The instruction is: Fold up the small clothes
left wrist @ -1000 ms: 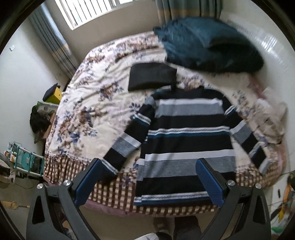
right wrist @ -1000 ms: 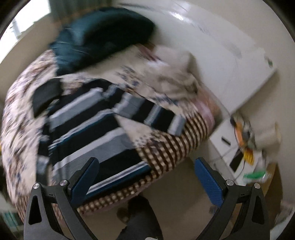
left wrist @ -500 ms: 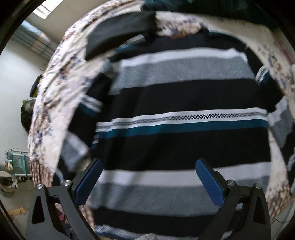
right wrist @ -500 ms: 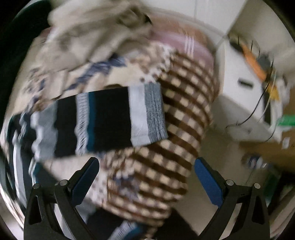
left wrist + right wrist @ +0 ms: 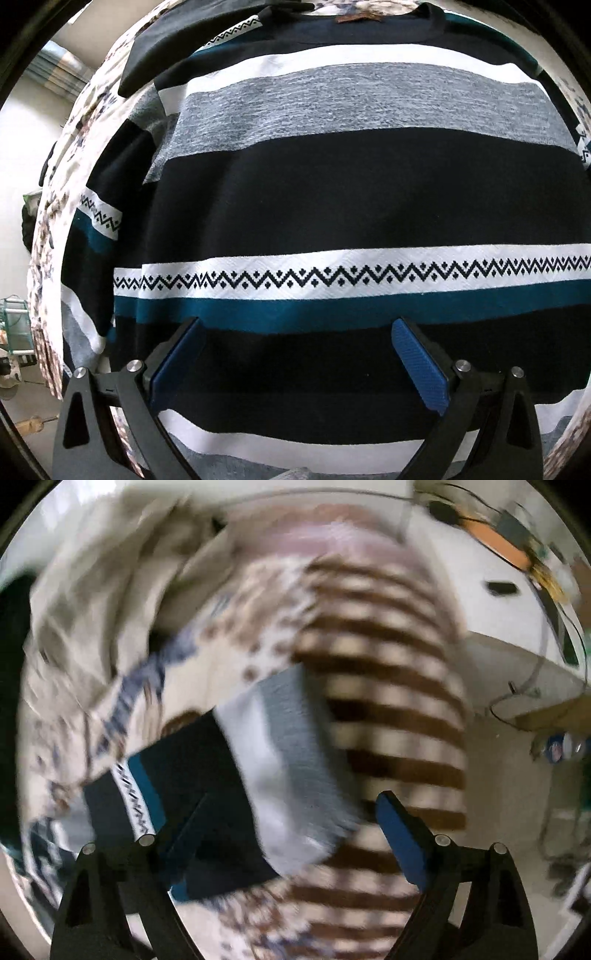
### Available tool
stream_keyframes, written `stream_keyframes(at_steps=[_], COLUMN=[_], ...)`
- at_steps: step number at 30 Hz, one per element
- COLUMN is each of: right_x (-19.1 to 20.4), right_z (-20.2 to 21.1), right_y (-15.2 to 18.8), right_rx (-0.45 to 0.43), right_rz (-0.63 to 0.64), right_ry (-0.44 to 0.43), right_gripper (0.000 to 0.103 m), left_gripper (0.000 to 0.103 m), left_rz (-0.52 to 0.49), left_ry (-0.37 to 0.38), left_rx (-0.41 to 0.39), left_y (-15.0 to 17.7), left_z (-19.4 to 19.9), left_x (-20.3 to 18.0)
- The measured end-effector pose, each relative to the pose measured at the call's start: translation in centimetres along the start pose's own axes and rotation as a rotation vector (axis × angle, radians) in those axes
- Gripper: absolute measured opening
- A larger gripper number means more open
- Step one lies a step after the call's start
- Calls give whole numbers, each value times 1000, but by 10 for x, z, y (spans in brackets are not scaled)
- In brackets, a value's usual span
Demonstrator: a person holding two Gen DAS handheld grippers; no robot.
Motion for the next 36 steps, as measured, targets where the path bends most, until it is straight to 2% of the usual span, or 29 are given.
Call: stream_keyframes(at_steps=[4, 7, 10, 12, 14, 18, 20, 21, 22, 26, 30, 33, 36], right_x=[-26, -36, -32, -25, -19, -20, -21, -21, -19, 23, 88, 159, 246], right_z=[-13, -36, -46, -47, -45, -27, -23, -20, -14, 33, 74, 109, 138], right_y=[11, 22, 14, 13, 11, 14, 16, 16, 17, 23, 43, 79, 138], right_rx=[97, 127, 44, -8, -53, -91, -101, -110, -117, -168, -187, -192, -170], right_rz=[-81, -164, -216, -263, -290, -275, -255, -246, -239, -145, -2, 140, 316], right_ry=[-34, -38, -68, -87, -76, -45, -28, -24, -30, -86, -142, -214, -311], right_gripper=[91, 91, 91, 86, 66, 44, 27, 21, 10, 8, 8, 8, 8], left_gripper=[103, 103, 103, 103, 103, 103, 103, 103, 103, 103, 103, 103, 103], left_rz=[5, 8, -4, -9, -14, -10, 1, 10, 23, 74, 109, 149, 202], left_ry=[29, 38, 30, 31, 36, 51, 54, 56, 59, 75, 81, 96, 95], left_rx=[1, 11, 5, 2, 0, -6, -10, -13, -14, -24, -32, -41, -63], left_y=[-5, -6, -9, -12, -15, -24, -35, -37, -40, -51, -50, -43, -41], left_z=[-9, -14, -15, -15, -14, -14, -16, -17, -17, -17, -17, -13, -6], left_x=[-4, -7, -10, -12, -14, -7, 10, 15, 21, 49, 90, 123, 156])
Point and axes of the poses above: each gripper's, at about its wrist camera, not at the fingertips, and z roughly against the way its jaws point, x to its left, y to its underside, the point moved 10 cm from there along -z, roughly the way its jaws point, and after that the axes turned 10 degrees about -z, right-handed, at the moved point
